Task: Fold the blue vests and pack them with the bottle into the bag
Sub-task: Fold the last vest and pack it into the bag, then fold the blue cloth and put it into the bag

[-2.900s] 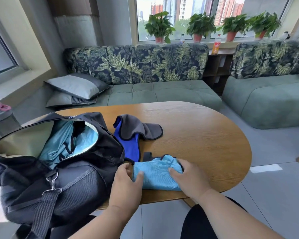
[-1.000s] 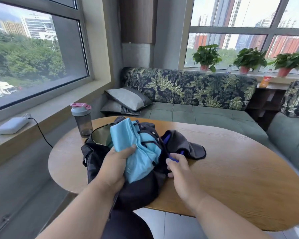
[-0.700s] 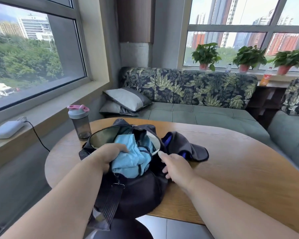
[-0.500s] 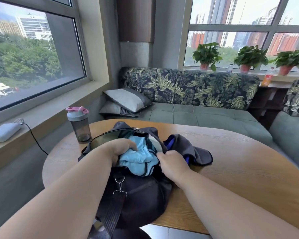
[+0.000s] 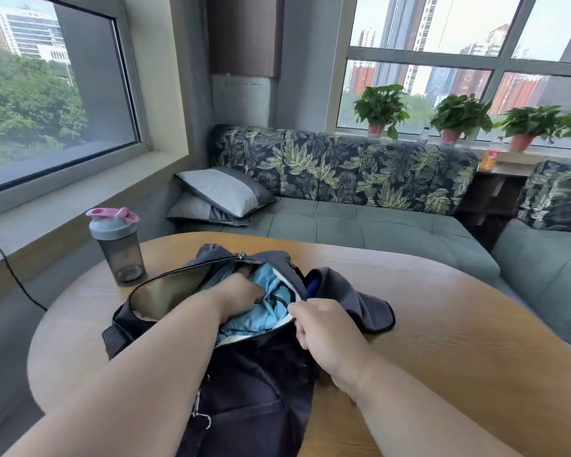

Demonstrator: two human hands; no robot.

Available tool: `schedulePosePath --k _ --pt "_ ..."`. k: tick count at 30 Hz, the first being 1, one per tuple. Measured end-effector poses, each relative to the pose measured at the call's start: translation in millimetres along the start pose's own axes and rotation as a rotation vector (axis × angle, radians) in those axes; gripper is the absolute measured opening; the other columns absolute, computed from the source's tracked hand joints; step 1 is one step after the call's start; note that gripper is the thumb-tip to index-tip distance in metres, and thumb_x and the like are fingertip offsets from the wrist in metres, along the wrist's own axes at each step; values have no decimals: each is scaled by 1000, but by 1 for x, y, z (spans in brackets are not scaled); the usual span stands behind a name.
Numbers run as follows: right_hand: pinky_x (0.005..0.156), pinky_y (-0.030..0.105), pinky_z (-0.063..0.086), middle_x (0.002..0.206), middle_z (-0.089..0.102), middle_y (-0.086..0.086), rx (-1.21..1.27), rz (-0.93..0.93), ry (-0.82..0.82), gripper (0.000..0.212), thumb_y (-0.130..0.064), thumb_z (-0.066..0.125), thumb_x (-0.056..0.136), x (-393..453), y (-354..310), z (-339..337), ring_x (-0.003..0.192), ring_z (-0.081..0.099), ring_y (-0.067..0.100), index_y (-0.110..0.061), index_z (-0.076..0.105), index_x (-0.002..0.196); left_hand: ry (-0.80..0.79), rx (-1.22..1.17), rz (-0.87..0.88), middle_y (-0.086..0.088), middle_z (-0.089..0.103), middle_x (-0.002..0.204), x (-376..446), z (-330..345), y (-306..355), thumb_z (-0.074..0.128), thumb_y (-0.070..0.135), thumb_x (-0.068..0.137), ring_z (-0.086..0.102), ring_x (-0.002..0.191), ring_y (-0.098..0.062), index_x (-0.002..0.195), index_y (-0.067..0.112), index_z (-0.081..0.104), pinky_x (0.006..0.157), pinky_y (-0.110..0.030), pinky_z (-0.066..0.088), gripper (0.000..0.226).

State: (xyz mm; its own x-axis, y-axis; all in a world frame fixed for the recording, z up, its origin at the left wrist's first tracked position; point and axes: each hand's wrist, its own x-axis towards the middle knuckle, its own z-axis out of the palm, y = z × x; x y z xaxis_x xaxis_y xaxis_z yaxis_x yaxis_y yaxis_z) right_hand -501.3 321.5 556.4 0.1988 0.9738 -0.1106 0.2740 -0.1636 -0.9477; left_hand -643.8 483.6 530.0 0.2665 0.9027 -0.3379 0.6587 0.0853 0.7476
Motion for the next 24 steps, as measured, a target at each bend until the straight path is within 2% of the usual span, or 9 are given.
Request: schedulePosePath --k 3,5,7,11,15,18,20,21,24 --pt "54 34 19 67 30 10 -18 7 -3 33 -25 54 95 -1 9 2 62 24 22 -7 39 71 126 145 153 2 62 113 -9 9 -4 67 24 94 61 92 -19 152 20 34 85 -35 52 67" --pt "53 32 21 67 32 9 -12 4 -6 35 -26 54 95 -1 14 5 65 26 22 -6 40 71 223 167 242 2 64 113 -13 13 -12 70 30 91 65 91 -20 144 27 36 85 -42 58 62" --pt "49 27 24 66 36 9 -2 2 -2 33 -26 54 96 -3 15 6 64 29 21 -7 43 71 258 289 331 1 59 128 -18 15 -19 69 41 89 64 107 -20 138 32 47 94 -42 56 55" --pt "47 23 26 65 41 9 16 14 5 34 -29 54 98 -5 16 7 60 34 20 -11 48 71 105 430 429 2 31 169 -9 26 -23 49 58 93 36 151 -26 153 31 52 123 -43 32 66" --pt "56 34 29 64 43 8 -56 21 -14 33 -34 55 95 -9 22 8 58 35 19 -16 49 67 -157 668 259 -4 8 176 4 46 -29 29 51 105 13 160 -40 164 27 28 128 -52 16 64" --pt "61 34 35 61 49 5 -40 34 -34 39 -41 54 99 -14 27 2 56 41 16 -16 52 69 -130 620 226 -3 3 177 -4 52 -24 32 43 112 5 161 -39 168 27 15 130 -49 9 61" --pt "62 32 37 62 52 5 11 40 -31 46 -49 50 102 -15 30 -5 56 43 15 -16 55 71 -79 527 233 0 9 177 -18 48 -17 35 50 111 9 162 -32 168 31 16 130 -43 12 63" --pt "63 31 38 62 54 4 33 44 -15 49 -52 47 103 -13 33 -8 58 44 15 -16 56 72 -38 462 249 1 21 174 -26 45 -16 39 52 110 23 159 -26 167 32 22 127 -37 21 63" --pt "67 33 42 67 59 2 123 65 113 52 -52 44 107 -4 49 -18 63 49 16 -14 60 75 55 195 273 11 63 142 -58 37 -20 53 52 104 62 125 -9 157 40 43 103 -27 46 55"
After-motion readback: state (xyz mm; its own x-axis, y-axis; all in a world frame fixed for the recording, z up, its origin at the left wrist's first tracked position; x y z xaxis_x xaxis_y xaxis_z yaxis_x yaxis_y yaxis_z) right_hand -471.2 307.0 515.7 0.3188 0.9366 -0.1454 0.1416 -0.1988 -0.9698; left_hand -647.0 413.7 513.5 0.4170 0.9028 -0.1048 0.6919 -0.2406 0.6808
